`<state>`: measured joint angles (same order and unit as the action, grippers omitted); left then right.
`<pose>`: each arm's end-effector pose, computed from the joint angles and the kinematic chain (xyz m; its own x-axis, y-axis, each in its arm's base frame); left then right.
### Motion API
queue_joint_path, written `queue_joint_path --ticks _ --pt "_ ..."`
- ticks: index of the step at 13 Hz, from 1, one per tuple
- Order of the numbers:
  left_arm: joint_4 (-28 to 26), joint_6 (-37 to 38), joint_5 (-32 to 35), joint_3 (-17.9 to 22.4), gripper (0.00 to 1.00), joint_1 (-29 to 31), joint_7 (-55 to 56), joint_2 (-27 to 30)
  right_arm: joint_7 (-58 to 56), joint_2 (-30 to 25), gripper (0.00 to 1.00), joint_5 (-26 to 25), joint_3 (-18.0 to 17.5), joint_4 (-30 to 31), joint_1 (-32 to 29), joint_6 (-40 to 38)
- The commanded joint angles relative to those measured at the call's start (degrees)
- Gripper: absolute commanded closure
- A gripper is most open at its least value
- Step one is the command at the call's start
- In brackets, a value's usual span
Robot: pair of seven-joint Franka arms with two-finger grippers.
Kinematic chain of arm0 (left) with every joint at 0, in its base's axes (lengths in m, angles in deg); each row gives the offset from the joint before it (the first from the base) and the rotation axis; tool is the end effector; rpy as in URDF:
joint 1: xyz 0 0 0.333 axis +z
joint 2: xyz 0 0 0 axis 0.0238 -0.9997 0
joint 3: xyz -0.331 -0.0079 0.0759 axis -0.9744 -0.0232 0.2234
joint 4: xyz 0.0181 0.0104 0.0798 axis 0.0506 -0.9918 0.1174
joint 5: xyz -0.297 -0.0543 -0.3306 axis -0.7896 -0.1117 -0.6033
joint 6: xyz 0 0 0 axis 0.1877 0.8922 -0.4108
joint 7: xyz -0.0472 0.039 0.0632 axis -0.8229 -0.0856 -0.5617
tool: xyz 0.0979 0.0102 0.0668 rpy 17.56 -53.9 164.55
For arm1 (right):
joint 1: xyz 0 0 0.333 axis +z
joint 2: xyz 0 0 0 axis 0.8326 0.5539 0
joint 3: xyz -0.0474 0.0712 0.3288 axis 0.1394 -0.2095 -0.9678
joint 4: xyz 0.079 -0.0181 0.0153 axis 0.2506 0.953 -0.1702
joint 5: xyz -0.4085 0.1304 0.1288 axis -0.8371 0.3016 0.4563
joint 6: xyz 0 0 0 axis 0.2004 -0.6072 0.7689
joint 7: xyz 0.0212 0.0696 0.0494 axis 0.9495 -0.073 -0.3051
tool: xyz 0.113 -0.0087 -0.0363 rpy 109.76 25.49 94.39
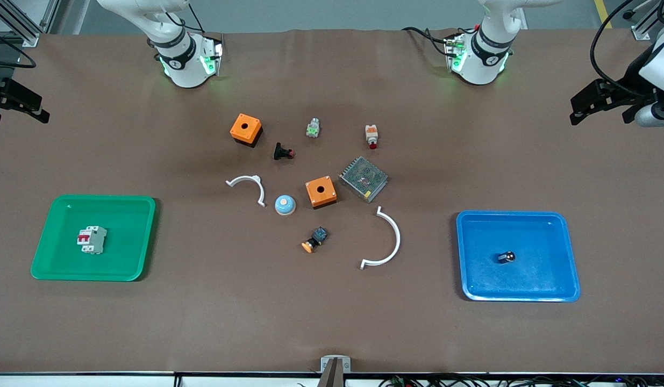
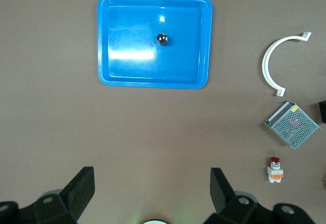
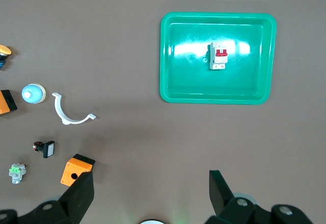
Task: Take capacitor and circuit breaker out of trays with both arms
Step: 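Reach the right gripper to the green tray while the left gripper reaches the blue tray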
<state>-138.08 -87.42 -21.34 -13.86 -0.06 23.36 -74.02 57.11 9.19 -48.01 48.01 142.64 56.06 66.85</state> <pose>0.5787 -0.0566 0.6801 0.9999 0.0086 -0.0075 0.0084 -0.9996 -0.0284 0.5641 -0.0580 0.6724 0.9996 0.0049 -0.0293 0.0042 -0.9997 -0.0251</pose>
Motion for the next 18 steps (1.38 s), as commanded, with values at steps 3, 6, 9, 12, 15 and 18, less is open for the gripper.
queue_joint_path --ticks 3,6,9,12,15,18 --pt "0.8 0.2 1.0 0.1 0.0 0.0 -0.6 -0.3 -0.6 -1.3 0.0 0.3 -0.1 1.1 -0.4 0.1" --pt "1.1 0.2 1.1 0.3 0.0 0.1 -0.6 -1.1 -0.8 0.0 0.0 -0.7 -0.1 0.2 -0.5 0.7" --pt "0.7 -0.9 3.4 0.6 0.0 1.1 -1.2 -6.0 -0.7 8.5 0.0 0.0 -0.2 -1.8 -3.3 5.8" --pt "-1.6 -8.8 3.7 0.6 0.0 1.2 -1.2 -12.3 -0.8 13.8 0.0 -0.3 -0.2 -1.9 -5.8 10.8" --pt "-7.9 -20.7 3.0 0.5 0.0 2.6 -0.6 -18.2 -0.9 19.4 0.0 0.1 -0.3 -1.3 -8.4 14.8" --pt "-8.4 -29.2 3.1 0.5 0.0 3.0 -1.2 -26.2 -6.2 24.3 0.0 0.3 -0.3 3.0 -11.6 25.6"
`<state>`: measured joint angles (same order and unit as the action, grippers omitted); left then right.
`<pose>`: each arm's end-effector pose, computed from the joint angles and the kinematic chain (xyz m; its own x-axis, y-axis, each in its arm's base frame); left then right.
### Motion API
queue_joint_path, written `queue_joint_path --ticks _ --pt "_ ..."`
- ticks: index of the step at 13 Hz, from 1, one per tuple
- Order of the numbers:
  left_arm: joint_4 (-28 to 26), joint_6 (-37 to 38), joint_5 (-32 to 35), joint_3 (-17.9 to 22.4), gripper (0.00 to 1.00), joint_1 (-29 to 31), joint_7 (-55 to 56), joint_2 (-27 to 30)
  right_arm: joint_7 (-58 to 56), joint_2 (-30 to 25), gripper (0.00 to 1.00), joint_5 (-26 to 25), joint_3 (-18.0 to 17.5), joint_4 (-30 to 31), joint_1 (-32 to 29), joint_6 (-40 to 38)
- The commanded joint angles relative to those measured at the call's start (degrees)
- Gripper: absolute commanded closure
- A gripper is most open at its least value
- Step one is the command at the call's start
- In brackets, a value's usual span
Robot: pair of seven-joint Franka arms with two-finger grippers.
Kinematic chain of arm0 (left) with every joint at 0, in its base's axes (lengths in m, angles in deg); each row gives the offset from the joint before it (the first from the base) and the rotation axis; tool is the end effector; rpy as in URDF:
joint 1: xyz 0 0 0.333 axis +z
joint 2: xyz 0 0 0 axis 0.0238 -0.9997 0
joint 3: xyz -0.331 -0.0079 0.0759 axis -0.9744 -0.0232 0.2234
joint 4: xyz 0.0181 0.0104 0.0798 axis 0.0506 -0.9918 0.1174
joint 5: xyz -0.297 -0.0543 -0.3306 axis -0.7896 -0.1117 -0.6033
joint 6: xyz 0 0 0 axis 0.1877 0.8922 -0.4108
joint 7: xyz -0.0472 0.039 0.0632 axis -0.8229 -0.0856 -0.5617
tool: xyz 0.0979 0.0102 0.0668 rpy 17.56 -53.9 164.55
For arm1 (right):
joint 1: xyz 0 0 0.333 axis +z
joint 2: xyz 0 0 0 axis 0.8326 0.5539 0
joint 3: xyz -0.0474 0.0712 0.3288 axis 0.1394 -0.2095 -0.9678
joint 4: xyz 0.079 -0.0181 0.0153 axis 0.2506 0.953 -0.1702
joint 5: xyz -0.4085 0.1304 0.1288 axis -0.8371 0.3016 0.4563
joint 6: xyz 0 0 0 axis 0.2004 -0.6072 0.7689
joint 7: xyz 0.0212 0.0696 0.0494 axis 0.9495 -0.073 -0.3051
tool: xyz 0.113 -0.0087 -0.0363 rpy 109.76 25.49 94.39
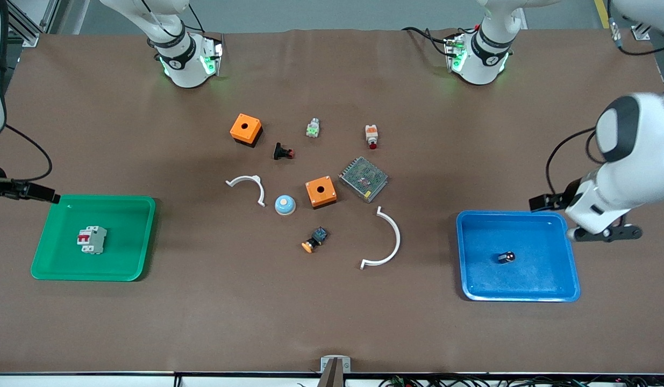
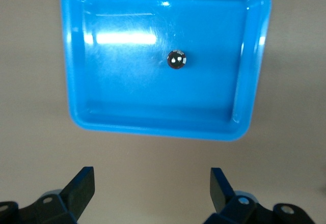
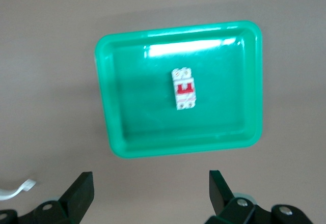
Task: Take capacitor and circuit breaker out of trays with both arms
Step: 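Lower the right gripper around the breaker while the left gripper lowers around the capacitor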
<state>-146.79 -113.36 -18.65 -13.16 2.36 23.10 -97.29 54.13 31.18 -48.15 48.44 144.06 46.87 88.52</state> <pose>0.6986 -0.0190 0.3732 0.9933 0.0355 -0.1101 0.0319 -0.9989 -0.0346 0.6761 -0.1784 0.4457 0.9917 -0.1127 -0.0624 -0.1123 -0.9936 0.0097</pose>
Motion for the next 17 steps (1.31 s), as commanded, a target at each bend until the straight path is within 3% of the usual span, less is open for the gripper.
queue_joint_path --ticks 1,4,7,17 --pt "0.7 -5.9 0.5 -0.2 0.0 1.0 -0.9 -5.7 -3.8 4.0 0.0 0.4 -0.8 2.3 -3.2 6.8" --pt "5.0 -13.6 1.2 -0.2 0.0 0.6 -1.0 -13.9 -5.2 7.2 0.0 0.5 -1.0 9.1 -3.7 20.7" --pt "6.6 -17.0 0.2 -0.3 0.09 0.1 0.9 -18.9 -5.2 11.9 0.0 0.5 -1.0 9.5 -3.6 27.5" --pt "6.8 -23.0 0.1 -0.3 0.34 -0.1 0.9 -22.9 -8.8 20.1 0.0 2.3 -1.2 9.2 -3.8 35.6"
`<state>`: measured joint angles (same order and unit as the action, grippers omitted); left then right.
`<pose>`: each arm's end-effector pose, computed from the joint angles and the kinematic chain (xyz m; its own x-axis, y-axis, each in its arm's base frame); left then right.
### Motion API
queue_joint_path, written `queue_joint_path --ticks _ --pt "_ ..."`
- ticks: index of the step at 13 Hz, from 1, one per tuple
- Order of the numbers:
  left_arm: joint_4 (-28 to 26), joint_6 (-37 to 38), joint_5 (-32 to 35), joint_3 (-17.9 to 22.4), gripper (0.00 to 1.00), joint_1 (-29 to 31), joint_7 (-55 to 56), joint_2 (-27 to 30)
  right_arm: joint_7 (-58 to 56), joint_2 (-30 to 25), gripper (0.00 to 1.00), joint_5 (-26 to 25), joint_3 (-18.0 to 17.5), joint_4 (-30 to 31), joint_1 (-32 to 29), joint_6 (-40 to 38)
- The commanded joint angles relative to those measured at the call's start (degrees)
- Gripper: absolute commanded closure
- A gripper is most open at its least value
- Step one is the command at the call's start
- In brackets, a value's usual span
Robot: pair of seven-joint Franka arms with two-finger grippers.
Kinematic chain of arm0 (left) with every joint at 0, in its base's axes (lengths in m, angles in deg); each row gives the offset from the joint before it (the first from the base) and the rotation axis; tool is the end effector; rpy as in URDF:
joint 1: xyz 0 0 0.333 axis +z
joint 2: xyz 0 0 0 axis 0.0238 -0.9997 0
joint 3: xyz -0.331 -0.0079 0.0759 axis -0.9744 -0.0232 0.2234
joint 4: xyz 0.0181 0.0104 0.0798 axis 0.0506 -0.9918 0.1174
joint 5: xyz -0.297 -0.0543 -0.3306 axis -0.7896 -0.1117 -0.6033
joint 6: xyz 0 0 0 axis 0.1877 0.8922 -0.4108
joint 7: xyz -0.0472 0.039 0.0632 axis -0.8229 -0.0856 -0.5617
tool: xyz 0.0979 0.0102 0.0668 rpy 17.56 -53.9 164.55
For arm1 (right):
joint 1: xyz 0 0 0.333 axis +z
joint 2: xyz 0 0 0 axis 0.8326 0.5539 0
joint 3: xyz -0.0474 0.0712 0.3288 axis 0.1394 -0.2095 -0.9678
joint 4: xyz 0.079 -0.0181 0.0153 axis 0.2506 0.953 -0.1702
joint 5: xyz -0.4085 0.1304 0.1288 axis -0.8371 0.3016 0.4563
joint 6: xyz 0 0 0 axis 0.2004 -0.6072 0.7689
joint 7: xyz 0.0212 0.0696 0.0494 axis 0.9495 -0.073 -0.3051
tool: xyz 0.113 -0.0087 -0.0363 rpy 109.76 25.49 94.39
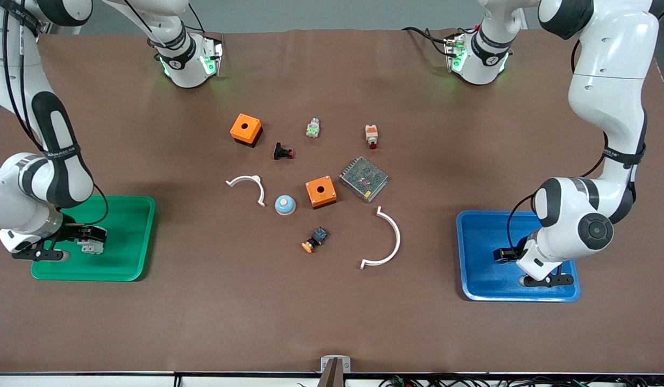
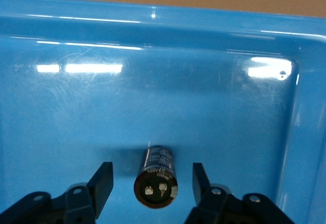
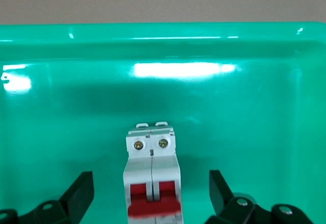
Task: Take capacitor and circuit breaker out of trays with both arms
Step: 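Lower the right gripper around the breaker while the left gripper lowers around the capacitor, then close the right gripper on the breaker while the left gripper closes on the capacitor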
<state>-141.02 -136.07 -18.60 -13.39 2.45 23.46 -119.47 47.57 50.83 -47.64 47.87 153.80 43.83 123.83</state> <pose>0.7556 -0.0232 0.1720 0.9991 0.0425 -0.0026 0.0426 -0.9988 0.0252 0.6809 -0.2151 0.1698 0.9988 -0.0366 0.0316 -0.0382 -0.9979 0.0520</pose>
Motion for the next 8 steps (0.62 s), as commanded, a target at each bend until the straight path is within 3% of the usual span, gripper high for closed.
queue_joint_path --ticks 1,3,5,6,7,8 --pt "1.0 -0.3 0.2 0.0 0.39 -0.2 0.5 -0.8 -3.7 0.5 0.01 2.7 -0.7 -0.5 -0.8 0.3" --pt "1.0 -0.3 0.4 0.0 0.53 -0.2 0.5 -1.0 -5.7 0.7 0.15 3.6 -0.6 -0.6 -0.7 0.3" --pt "1.0 -0.3 0.0 -0.1 0.84 -0.2 0.4 -0.7 -7.3 0.7 0.45 3.6 -0.6 -0.6 -0.7 0.1" --pt "1.0 -0.3 -0.1 -0.4 0.97 -0.2 0.6 -0.4 -7.5 0.7 0.66 3.6 -0.6 -0.7 -0.7 -0.1" --pt "1.0 -0.2 0.3 -0.4 1.0 -0.1 -0.2 0.0 -7.8 0.6 0.88 3.6 -0.6 -0.7 -0.7 -0.4" --pt "1.0 0.4 0.5 -0.5 1.0 0.1 -0.3 0.8 -8.3 0.5 1.0 3.6 -0.6 -0.8 -0.7 -0.5"
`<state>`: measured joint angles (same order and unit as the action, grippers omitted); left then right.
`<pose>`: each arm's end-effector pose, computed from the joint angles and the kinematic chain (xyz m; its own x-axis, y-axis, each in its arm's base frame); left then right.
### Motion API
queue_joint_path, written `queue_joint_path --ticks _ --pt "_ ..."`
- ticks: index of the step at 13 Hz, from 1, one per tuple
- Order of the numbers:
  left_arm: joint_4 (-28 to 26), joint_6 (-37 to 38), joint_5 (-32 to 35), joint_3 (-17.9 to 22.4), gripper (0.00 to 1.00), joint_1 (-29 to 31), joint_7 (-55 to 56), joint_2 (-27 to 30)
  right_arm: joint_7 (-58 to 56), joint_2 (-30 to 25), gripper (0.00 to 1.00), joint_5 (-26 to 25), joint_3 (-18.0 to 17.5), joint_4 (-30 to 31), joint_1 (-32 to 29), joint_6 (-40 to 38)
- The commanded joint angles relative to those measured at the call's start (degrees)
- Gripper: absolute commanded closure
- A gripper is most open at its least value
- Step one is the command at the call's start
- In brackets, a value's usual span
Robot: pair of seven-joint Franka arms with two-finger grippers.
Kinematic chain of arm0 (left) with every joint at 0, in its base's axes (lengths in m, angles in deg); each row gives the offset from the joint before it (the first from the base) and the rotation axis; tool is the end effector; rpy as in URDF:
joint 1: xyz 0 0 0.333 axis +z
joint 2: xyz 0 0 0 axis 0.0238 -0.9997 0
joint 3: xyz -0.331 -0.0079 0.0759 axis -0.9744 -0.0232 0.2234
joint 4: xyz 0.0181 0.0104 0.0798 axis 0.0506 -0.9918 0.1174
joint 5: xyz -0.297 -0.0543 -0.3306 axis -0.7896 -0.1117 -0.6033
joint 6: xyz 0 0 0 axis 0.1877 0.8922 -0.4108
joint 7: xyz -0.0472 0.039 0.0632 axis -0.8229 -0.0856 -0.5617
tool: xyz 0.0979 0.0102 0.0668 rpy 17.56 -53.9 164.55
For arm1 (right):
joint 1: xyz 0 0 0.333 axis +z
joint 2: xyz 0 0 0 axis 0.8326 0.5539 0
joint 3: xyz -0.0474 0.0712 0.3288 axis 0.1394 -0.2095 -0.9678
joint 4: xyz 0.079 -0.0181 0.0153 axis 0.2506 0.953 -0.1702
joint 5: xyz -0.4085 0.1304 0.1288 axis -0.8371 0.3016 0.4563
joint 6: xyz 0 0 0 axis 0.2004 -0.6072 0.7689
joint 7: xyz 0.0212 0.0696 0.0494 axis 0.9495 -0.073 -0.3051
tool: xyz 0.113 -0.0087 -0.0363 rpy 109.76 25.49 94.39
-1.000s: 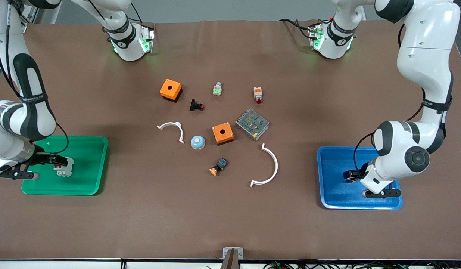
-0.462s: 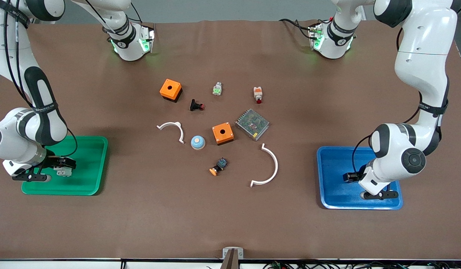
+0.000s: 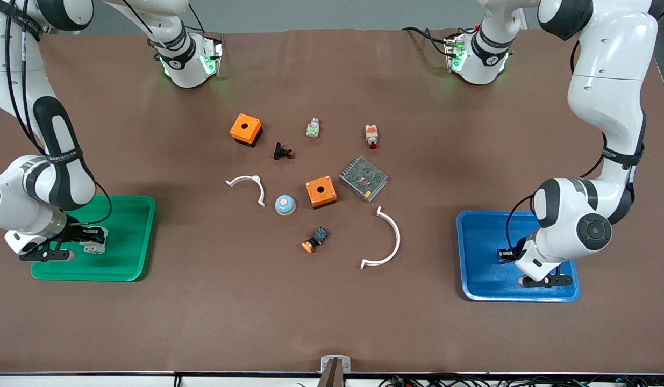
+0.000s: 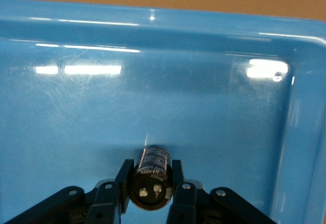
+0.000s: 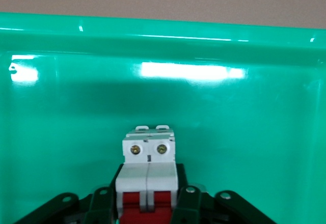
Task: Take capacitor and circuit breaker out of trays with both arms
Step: 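Close the right gripper on the breaker while the left gripper closes on the capacitor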
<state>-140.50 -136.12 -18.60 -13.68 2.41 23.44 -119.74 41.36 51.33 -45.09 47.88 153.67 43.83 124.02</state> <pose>0.7581 -0.0269 0.1730 0.9993 0.0385 0.0027 0.0384 -0.9988 0.0294 0.6807 -0.2149 0.1650 0.9987 0.0376 0.0343 0.0366 -0.9989 0.0278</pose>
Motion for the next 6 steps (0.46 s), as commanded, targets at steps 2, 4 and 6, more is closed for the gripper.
queue_joint_path --ticks 2,4,6 --pt "0.4 4.5 0.2 -0.3 1.0 -2.0 0.6 4.7 -2.3 -0.5 1.0 1.0 -0.6 -2.1 -0.5 -2.8" --pt "0.4 7.9 0.1 -0.4 1.0 -4.4 0.6 8.2 -1.9 -2.1 1.0 1.0 -0.6 -6.9 0.0 -13.4" --pt "0.2 11.0 -0.1 -0.5 1.0 -7.9 4.2 10.7 -1.1 -5.4 1.0 1.0 -0.6 -9.3 1.9 -22.4"
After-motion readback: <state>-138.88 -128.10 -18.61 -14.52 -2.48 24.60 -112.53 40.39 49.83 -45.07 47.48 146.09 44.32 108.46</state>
